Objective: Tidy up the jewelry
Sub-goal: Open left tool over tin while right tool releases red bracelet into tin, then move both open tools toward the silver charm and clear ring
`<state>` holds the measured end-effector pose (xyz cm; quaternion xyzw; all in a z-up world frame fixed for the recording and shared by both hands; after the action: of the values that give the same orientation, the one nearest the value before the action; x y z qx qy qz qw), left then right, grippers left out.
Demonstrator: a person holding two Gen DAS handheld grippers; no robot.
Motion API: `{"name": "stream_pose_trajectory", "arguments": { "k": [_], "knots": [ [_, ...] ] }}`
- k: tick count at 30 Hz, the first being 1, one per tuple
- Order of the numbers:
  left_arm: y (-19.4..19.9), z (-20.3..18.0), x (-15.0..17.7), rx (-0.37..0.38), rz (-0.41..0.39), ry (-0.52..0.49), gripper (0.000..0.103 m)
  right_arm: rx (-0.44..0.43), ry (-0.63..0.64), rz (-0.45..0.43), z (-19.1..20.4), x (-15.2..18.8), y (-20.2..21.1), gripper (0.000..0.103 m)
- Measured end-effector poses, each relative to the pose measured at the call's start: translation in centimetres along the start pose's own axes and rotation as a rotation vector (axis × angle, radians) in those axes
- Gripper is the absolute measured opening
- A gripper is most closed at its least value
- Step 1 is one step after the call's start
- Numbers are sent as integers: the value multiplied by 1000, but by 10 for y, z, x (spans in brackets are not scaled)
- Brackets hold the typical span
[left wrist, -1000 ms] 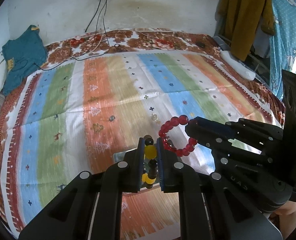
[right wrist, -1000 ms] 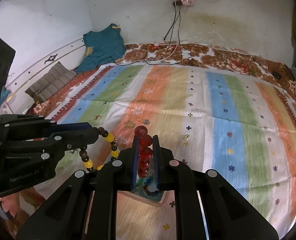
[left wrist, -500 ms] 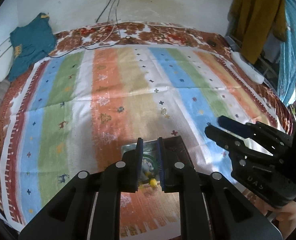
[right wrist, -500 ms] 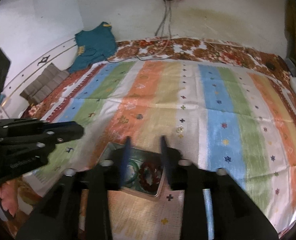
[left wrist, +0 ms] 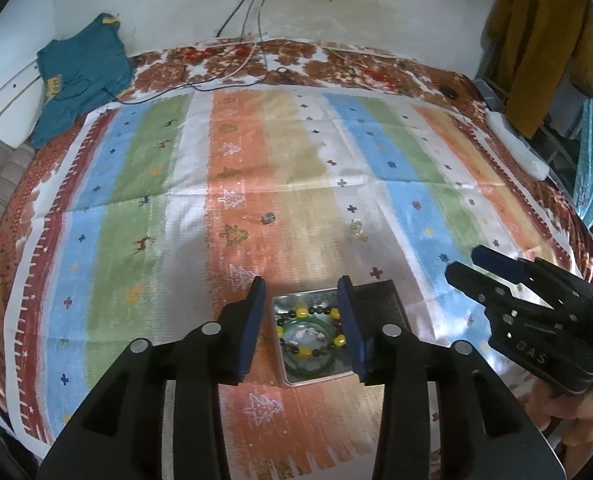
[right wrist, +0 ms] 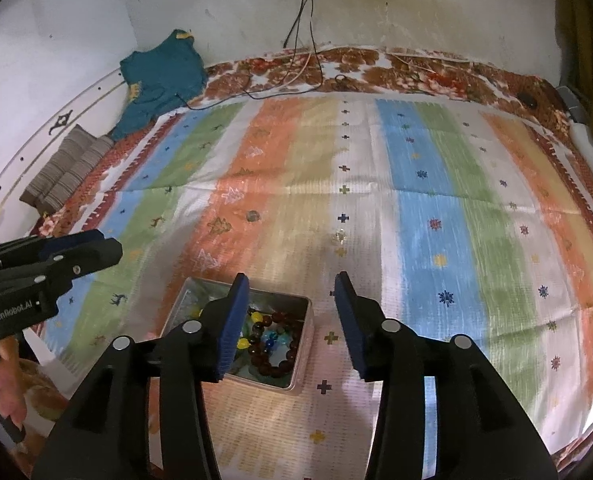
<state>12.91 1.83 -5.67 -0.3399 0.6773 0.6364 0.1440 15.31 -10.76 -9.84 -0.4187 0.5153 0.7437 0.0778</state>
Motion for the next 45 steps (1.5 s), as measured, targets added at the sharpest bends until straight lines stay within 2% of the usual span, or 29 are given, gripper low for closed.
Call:
{"name": "stream_pose_trajectory", "arguments": {
  "k": [9, 18, 45],
  "knots": [
    [-15, 13, -6, -39, 19, 39, 53, 8, 14, 34, 1, -4, -13, 57],
    [-33, 17, -14, -77, 46, 39, 60, 17, 37, 89, 2, -3, -29, 64],
    [-88, 30, -36, -133, 123, 33, 68, 40, 32, 205, -8, -14, -82, 69]
  ]
}}
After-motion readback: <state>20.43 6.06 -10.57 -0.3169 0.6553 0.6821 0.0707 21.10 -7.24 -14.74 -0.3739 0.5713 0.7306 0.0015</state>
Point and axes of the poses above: each gripper's, at about its wrist camera, not at the fingertips, and y roughly against the way its jaws point, z to its left, x to its underside, the point moved 5 cm from there along -y, roughly the way its jaws point, and after that the axes turned 4 degrees about -z, right-handed, at the moved point
